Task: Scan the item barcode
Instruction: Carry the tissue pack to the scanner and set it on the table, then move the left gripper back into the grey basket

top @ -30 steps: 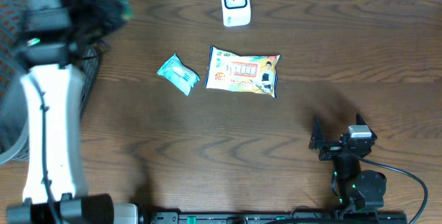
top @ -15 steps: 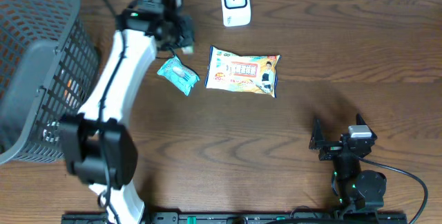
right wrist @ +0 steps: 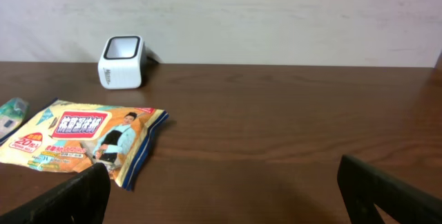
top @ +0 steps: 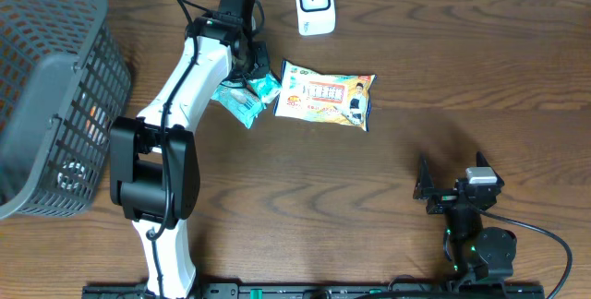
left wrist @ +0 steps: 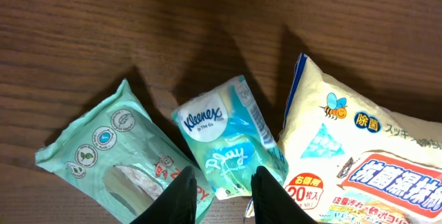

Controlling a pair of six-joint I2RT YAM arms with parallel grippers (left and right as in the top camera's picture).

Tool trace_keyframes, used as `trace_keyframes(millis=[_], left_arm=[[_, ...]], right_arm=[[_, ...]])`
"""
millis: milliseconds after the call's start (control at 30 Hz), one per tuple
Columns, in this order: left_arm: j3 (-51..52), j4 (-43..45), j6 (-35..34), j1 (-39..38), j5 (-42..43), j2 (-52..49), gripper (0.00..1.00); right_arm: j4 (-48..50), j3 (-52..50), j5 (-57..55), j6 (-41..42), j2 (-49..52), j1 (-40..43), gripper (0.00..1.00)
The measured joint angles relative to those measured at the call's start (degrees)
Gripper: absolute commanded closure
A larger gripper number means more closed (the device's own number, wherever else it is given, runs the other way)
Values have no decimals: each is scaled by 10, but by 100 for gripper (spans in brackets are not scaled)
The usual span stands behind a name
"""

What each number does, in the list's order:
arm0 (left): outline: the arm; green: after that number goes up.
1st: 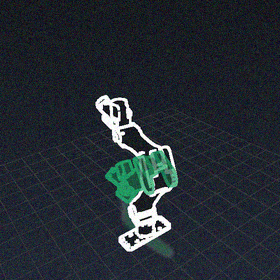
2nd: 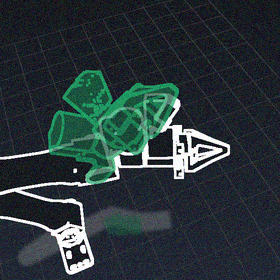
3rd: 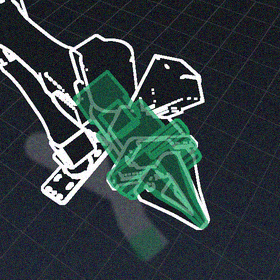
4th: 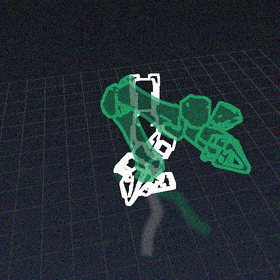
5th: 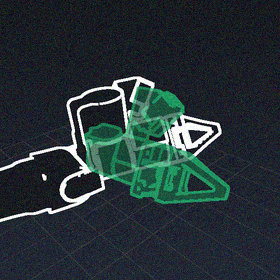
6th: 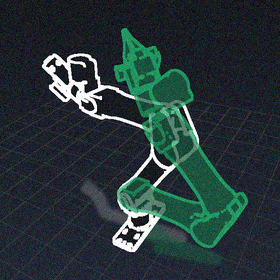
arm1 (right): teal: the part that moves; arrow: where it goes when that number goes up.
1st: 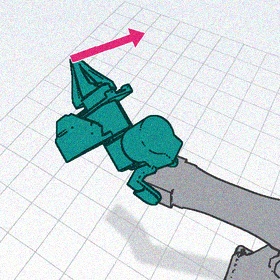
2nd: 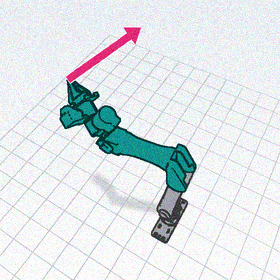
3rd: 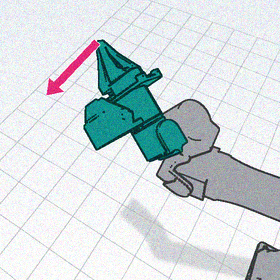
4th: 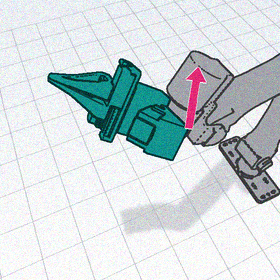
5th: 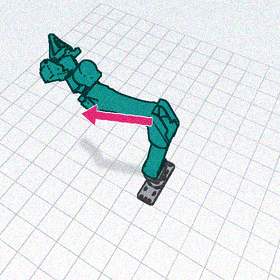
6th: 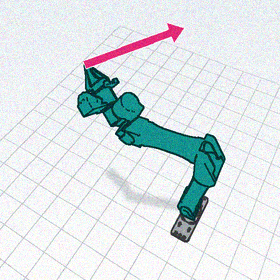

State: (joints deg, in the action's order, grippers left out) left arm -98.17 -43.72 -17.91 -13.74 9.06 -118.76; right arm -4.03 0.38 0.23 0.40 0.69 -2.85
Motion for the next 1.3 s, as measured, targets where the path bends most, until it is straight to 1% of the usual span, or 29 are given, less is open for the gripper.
trace_keyframes(millis=[33,133,200,233,367,433,567,733,800,933,1033,1067,1133,1167,1200,1300], left_arm=[[0,0,4,0,0,0,70],[0,-1,42,0,-2,3,48],[0,-1,73,2,-3,12,37],[0,-2,89,2,-4,19,34],[0,12,125,12,-4,74,31],[0,32,137,25,-6,116,26],[0,68,143,66,-28,202,25],[0,82,118,154,-75,291,23],[0,78,96,200,-86,314,17],[0,46,67,291,-101,332,10],[0,9,57,350,-107,330,8],[0,-2,55,369,-108,329,4],[0,-21,51,405,-108,326,1],[0,-31,47,424,-108,324,0],[0,-39,41,444,-110,322,2],[0,-58,33,480,-109,316,2]], right_arm=[[0,0,0,0,0,0,1],[0,0,0,0,0,0,1],[0,0,0,0,0,0,1],[0,0,0,0,0,0,1],[0,0,0,0,0,0,1],[0,0,0,0,0,0,1],[0,0,0,0,0,0,1],[0,0,0,0,0,0,1],[0,0,0,0,0,0,1],[0,0,0,0,0,0,1],[0,0,0,0,0,0,1],[0,0,0,0,0,0,1],[0,0,0,0,0,0,1],[0,0,0,0,0,0,1],[0,0,0,0,0,0,1],[0,0,0,0,0,0,1]])
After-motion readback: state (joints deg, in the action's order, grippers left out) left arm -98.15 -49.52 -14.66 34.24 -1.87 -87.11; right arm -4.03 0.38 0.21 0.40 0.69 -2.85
